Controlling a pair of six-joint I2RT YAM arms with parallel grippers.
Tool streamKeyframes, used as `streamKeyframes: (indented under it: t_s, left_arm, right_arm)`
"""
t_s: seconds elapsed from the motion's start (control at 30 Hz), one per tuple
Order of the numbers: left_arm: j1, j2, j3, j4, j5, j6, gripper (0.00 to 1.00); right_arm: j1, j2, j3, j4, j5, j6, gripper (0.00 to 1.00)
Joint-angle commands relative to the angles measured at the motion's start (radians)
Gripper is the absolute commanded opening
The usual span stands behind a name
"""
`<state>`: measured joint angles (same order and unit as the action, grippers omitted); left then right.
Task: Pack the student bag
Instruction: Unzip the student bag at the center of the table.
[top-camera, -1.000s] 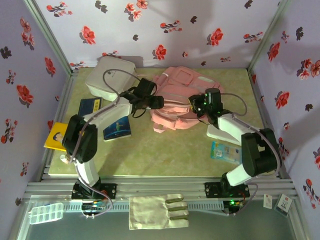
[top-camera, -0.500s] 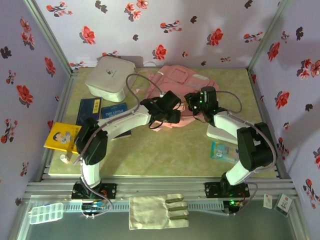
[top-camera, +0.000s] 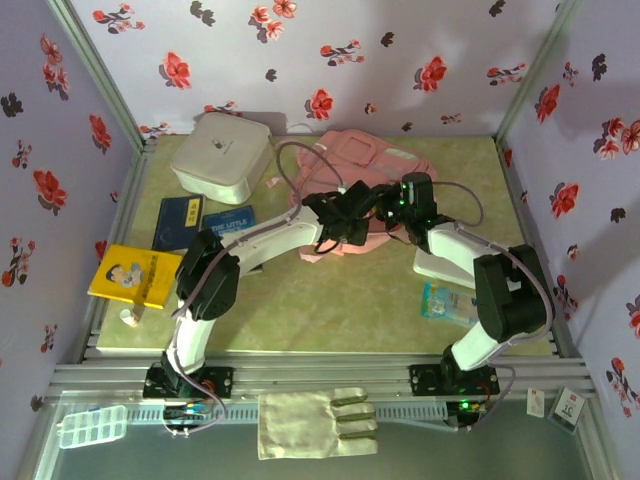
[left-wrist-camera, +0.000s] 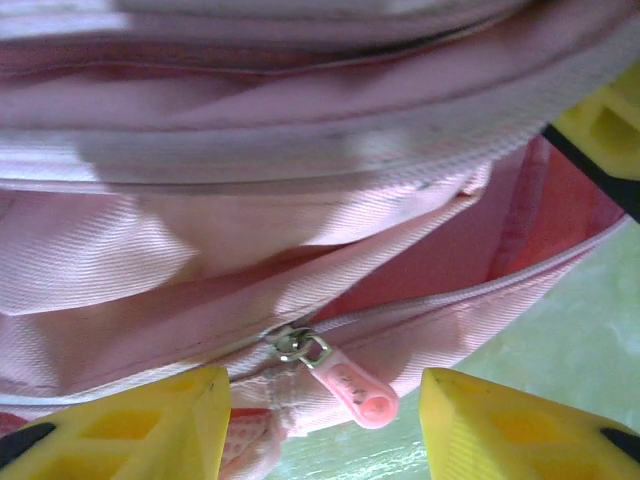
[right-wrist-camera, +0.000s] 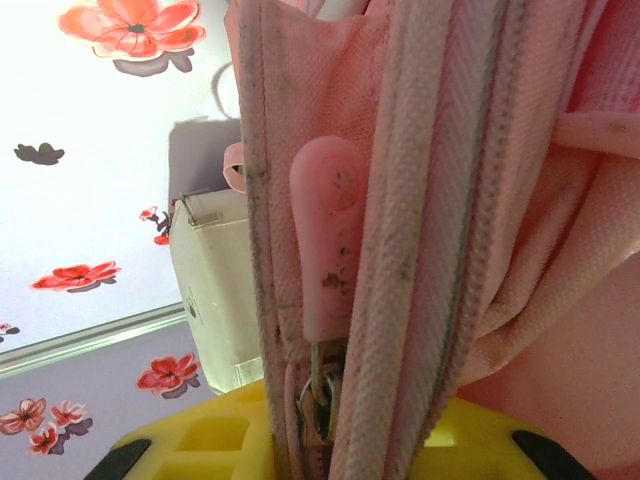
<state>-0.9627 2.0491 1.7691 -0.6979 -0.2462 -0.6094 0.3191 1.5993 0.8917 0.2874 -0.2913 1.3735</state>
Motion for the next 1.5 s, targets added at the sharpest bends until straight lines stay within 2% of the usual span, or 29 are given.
streamKeyframes:
  t_s: [0.0, 0.23, 0.37, 0.67, 0.73, 0.87, 1.07, 1.27, 1.47]
  left_arm:
    - [-0.011, 0.039, 0.042, -0.074, -0.053, 0.019, 0.53]
    - [-0.011, 0.066, 0.041, -0.114, -0.116, -0.022, 0.50]
    - [-0.008, 0.064, 0.046, -0.135, -0.152, -0.047, 0.45]
    - [-0.008, 0.025, 0.041, -0.115, -0.148, -0.052, 0.35]
    - [-0.008, 0.027, 0.035, -0.096, -0.124, -0.046, 0.35]
    - [-0.008, 0.041, 0.038, -0.068, -0.083, -0.028, 0.43]
    - [-0.007, 0.082, 0.061, -0.093, -0.123, -0.030, 0.47]
    - [-0.004, 0.097, 0.088, -0.143, -0.210, -0.057, 0.38]
    - [-0.007, 0.057, 0.098, -0.148, -0.201, -0.059, 0.29]
  right_arm:
    - [0.013, -0.010, 0.024, 0.098, -0.051, 0.005, 0.24]
    - [0.005, -0.007, 0.018, 0.099, -0.051, 0.008, 0.24]
    - [0.002, -0.010, 0.016, 0.099, -0.049, 0.007, 0.24]
    - [0.001, -0.006, 0.017, 0.096, -0.053, 0.002, 0.24]
    - [0.002, -0.006, 0.016, 0.098, -0.052, 0.002, 0.24]
    - [0.001, -0.008, 0.013, 0.102, -0.051, 0.002, 0.24]
    - [0.000, -0.010, 0.005, 0.122, -0.061, 0.020, 0.24]
    - [-0.003, -0.020, -0.001, 0.132, -0.071, 0.030, 0.24]
    - [-0.012, -0.020, -0.006, 0.113, -0.061, 0.013, 0.25]
